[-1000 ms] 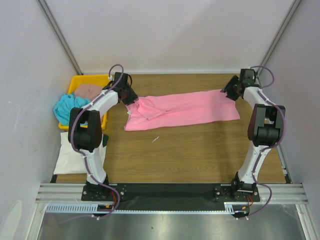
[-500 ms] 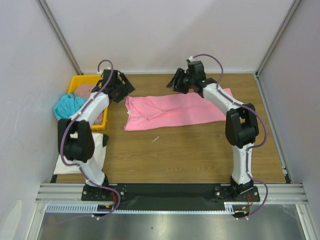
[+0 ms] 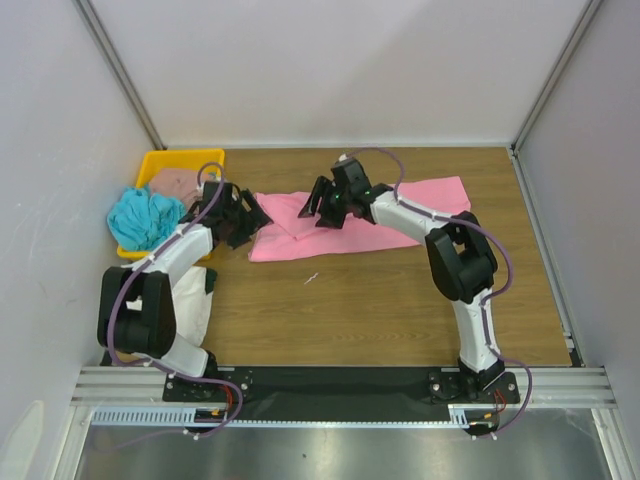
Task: Fold and stack the t-shirts
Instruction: Fold the tshirt
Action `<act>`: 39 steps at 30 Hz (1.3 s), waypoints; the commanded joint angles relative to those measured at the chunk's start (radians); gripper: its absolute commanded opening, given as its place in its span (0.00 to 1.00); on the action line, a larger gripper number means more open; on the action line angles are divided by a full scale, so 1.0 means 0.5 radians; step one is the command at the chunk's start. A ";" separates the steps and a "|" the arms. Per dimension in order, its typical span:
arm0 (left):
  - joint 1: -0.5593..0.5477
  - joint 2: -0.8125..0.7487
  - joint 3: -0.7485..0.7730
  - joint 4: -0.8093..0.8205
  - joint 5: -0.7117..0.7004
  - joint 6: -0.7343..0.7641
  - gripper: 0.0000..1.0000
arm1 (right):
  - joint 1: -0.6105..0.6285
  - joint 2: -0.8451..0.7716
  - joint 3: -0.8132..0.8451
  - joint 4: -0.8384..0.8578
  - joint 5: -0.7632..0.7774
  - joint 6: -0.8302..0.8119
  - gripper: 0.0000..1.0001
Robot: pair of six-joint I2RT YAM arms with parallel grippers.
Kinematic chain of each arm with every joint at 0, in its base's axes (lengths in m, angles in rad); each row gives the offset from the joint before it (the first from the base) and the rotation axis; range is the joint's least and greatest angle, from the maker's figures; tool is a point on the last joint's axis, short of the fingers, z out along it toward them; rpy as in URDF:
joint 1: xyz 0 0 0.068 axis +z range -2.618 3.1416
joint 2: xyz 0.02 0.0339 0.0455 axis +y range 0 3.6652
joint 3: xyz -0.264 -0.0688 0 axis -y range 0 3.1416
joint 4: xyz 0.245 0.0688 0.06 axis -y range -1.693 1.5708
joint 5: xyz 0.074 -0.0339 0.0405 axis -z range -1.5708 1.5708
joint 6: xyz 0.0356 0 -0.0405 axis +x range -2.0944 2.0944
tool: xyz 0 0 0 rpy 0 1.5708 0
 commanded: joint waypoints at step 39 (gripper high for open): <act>-0.007 0.337 -0.273 0.368 0.071 -0.130 0.80 | 0.058 0.315 0.178 0.192 0.197 0.475 0.17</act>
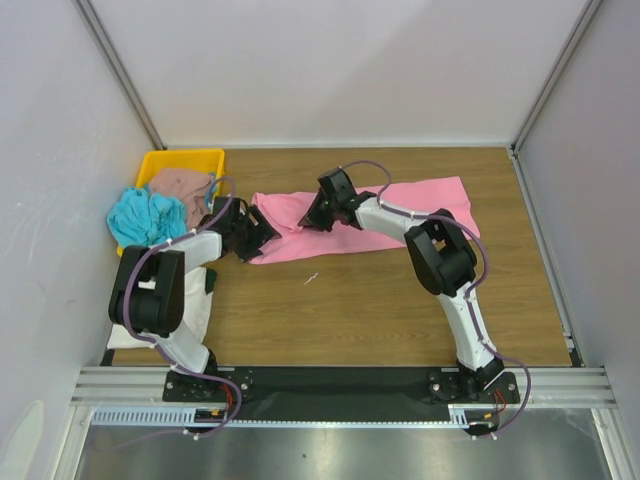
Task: Fold and stack the t-shirts
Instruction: Fold the tshirt
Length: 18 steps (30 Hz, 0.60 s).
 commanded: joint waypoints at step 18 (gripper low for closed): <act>-0.004 0.098 0.005 -0.034 -0.117 0.012 0.79 | -0.413 0.237 0.253 0.360 -0.115 0.271 0.16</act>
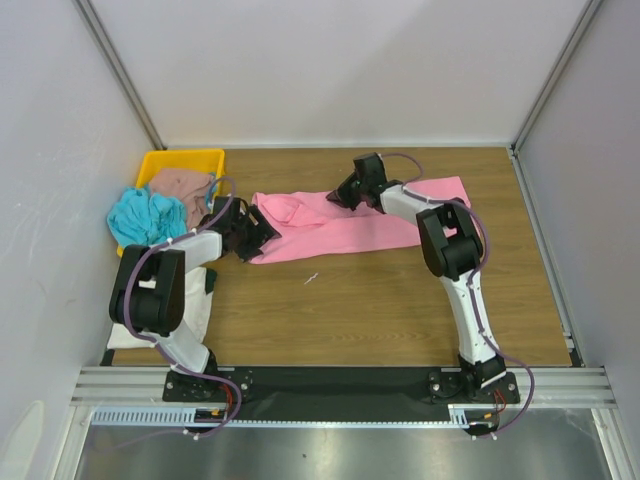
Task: Fold and stack the t-shirts
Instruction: Fold the tshirt
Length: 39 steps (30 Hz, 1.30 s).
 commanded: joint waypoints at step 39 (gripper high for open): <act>-0.004 0.073 -0.035 -0.048 -0.094 0.010 0.79 | 0.431 -0.052 0.214 -0.254 0.085 -0.288 0.77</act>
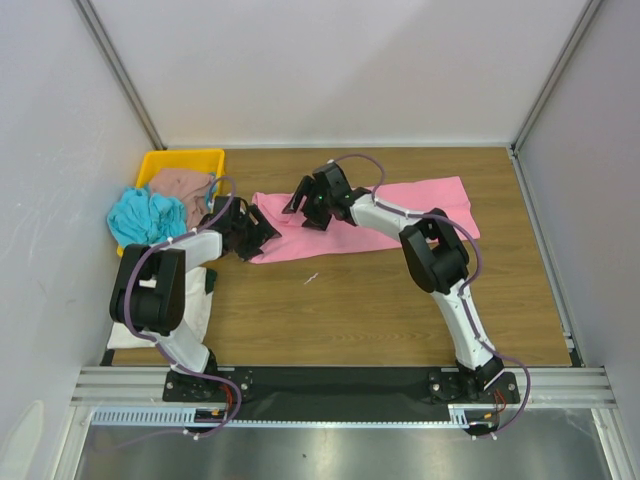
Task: Fold and stack the t-shirts
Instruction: Fold the tshirt
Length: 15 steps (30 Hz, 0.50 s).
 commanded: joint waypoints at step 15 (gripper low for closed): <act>-0.004 0.081 -0.053 -0.056 -0.087 0.010 0.79 | 0.040 0.213 0.457 -0.352 0.270 -0.010 0.54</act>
